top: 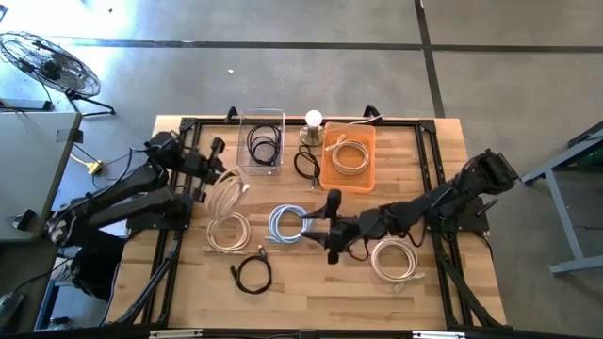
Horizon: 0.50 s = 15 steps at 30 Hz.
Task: Pick & Place USB Port
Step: Put the light brown charger cable into the orange bin
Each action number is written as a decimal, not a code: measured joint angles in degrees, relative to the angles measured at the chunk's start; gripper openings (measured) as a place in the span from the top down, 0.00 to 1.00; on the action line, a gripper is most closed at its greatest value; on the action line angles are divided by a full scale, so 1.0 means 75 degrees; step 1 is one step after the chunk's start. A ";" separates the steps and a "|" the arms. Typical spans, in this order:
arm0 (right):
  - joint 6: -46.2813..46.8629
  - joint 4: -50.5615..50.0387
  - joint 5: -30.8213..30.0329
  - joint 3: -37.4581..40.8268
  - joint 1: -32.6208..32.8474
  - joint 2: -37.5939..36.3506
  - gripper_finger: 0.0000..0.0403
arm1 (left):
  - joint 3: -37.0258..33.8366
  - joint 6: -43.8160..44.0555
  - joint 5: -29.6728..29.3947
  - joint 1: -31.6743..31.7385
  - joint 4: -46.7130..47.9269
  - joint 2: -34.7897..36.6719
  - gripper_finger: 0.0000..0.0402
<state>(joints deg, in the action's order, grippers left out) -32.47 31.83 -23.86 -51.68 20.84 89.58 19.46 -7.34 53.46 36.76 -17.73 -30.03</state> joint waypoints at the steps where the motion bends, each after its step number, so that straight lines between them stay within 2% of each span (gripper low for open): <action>1: 0.0009 0.0057 0.0118 0.0000 -0.0052 0.0000 0.48 | -0.0003 -0.0105 -0.0209 -0.0282 -0.0033 -0.0084 1.00; 5: 0.0025 0.0258 0.0972 0.0000 -0.0081 0.0000 0.48 | -0.0003 -0.0450 -0.1070 -0.1384 -0.0326 -0.0595 1.00; 9: -0.0554 0.0372 0.0701 0.0000 0.0049 0.0000 0.48 | -0.0009 -0.0761 -0.2095 -0.2292 -0.0883 -0.1329 1.00; 15: -0.0362 0.0377 0.0647 0.0000 -0.0086 0.0000 0.48 | -0.0009 -0.0786 -0.2209 -0.2783 -0.2076 -0.2581 1.00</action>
<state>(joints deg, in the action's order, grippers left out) -35.19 34.65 -19.00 -51.68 20.19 89.58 19.40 -13.24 36.89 15.88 -33.30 -49.39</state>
